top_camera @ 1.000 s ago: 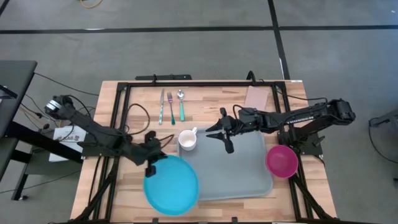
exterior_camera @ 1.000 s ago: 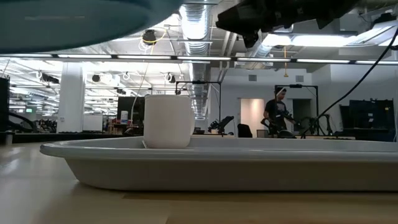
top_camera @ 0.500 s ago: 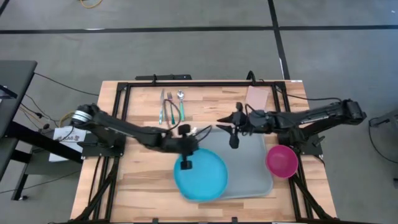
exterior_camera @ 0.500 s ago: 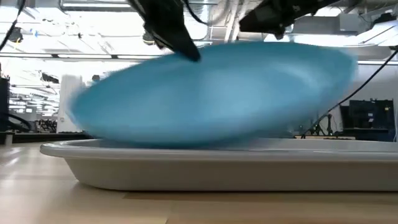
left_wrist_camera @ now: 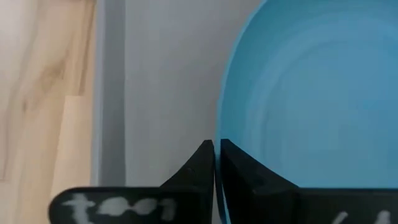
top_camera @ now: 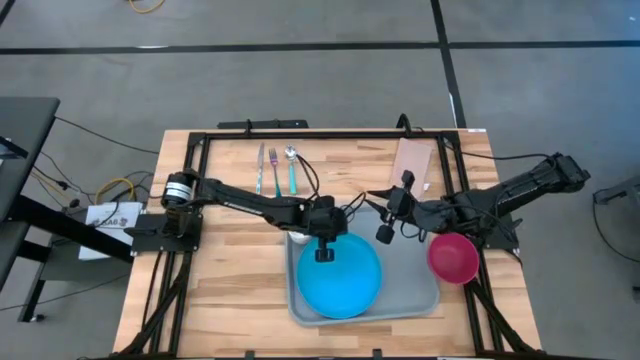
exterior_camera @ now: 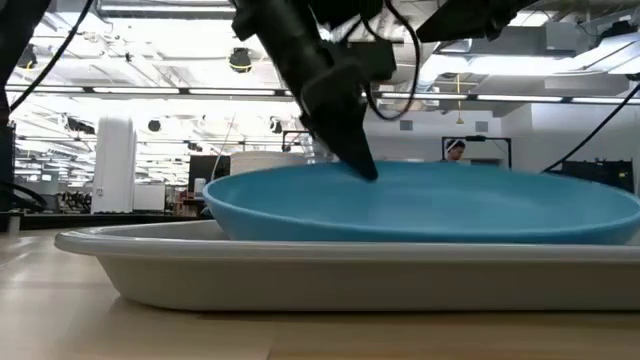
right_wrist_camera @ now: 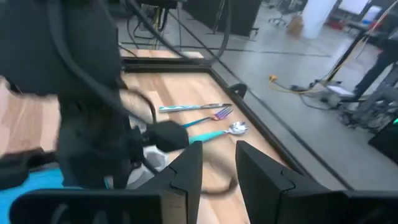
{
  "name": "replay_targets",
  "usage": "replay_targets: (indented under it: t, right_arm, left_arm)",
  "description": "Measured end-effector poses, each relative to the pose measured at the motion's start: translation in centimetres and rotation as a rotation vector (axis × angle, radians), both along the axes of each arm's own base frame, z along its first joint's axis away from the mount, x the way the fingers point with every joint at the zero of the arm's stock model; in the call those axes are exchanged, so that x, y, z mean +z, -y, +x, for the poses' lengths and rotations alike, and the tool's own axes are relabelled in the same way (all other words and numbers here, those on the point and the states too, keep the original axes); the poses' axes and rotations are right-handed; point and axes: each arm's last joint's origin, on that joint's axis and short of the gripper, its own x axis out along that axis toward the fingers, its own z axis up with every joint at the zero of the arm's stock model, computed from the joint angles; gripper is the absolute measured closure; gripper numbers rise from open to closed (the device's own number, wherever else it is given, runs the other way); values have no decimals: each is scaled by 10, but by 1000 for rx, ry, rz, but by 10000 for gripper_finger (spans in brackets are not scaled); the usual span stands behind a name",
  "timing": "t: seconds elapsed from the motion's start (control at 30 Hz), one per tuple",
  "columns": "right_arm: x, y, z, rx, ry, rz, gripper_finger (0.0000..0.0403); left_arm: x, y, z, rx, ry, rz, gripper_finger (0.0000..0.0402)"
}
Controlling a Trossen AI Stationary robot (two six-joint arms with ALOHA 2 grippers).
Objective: Set up tray
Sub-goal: Put the blue plate on the gray serving tray to the bottom right of the white mug, then adjust the gray serving tray
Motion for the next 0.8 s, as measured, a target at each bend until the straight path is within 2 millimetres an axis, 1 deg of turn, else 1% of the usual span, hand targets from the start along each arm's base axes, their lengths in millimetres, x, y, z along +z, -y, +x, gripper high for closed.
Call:
replay_targets:
  t: [0.07, 0.23, 0.47, 0.57, 0.63, 0.7, 0.8]
  right_arm:
    - [0, -2, -1, 8, -2, -2, 312]
    - [0, -2, 0, 8, 0, -1, 312]
    - [0, -2, 0, 8, 5, 1, 312]
    - [1, -2, 0, 9, 6, 2, 312]
    - [1, -2, 0, 9, 6, 2, 312]
    - [1, -2, 0, 9, 6, 2, 312]
    - [1, -2, 0, 10, 8, 3, 312]
  left_arm:
    - [-5, -2, 1, 6, -17, 6, 387]
    - [-9, -7, -1, -13, -42, 56, 358]
    - [-10, -8, -3, -7, -60, 68, 314]
    - [-8, -8, -3, -9, -74, 67, 302]
    - [0, -6, -2, -12, -84, 67, 299]
    - [14, -3, 0, -19, -108, 69, 300]
    - [37, 6, -6, -44, -213, 69, 305]
